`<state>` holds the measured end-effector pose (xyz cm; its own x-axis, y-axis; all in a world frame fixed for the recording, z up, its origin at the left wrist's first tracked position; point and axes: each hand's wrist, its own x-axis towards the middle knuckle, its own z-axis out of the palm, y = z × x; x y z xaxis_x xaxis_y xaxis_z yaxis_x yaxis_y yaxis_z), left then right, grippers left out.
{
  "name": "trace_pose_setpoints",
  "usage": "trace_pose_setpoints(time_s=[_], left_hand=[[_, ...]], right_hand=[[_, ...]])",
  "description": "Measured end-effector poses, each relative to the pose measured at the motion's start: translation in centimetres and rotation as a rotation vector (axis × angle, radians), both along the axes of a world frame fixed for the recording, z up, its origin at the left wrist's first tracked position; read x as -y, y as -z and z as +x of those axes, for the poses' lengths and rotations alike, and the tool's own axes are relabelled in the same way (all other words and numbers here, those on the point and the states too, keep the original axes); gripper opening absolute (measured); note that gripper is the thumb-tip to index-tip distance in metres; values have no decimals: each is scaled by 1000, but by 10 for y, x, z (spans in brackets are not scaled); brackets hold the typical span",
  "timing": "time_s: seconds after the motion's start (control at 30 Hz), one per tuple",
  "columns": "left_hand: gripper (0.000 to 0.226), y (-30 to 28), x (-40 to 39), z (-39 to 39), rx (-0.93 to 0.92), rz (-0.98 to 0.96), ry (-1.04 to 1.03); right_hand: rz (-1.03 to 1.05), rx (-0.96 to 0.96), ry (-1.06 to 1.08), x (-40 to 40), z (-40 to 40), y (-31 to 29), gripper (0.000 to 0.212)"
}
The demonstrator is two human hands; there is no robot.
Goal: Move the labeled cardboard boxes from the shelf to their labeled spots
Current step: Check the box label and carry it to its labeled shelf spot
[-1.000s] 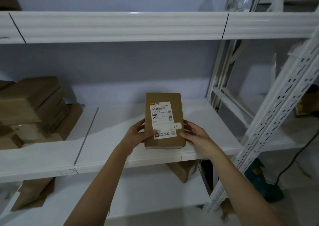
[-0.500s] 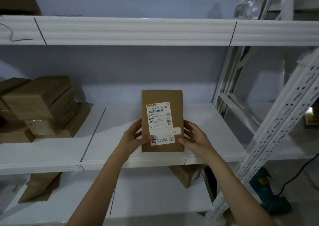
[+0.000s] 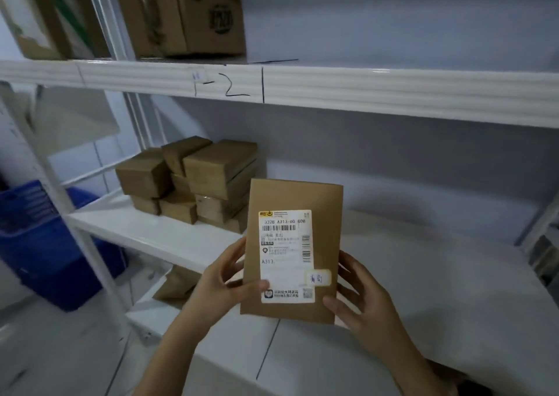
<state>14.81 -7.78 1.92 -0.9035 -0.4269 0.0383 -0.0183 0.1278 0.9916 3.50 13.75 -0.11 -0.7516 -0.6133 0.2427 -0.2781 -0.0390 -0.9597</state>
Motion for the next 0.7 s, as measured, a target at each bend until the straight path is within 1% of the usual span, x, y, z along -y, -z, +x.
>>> trace_pose_setpoints(time_s=[0.13, 0.3, 0.37, 0.47, 0.6, 0.7], left_hand=[[69, -23, 31, 35, -35, -39, -58], [65, -57, 73, 66, -79, -142, -47], [66, -75, 92, 77, -106, -172, -25], [76, -105, 126, 94, -168, -260, 8], [74, -145, 169, 107, -260, -312, 94], [81, -175, 198, 106, -325, -365, 114]], right_hand=[[-19, -64, -37, 32, 28, -23, 64], [-37, -131, 11, 69, 62, -55, 64], [-45, -164, 42, 86, 77, -71, 63], [-64, -215, 89, 115, 98, -97, 62], [-98, -270, 139, 150, 121, -133, 61], [-133, -331, 163, 172, 129, -162, 61]])
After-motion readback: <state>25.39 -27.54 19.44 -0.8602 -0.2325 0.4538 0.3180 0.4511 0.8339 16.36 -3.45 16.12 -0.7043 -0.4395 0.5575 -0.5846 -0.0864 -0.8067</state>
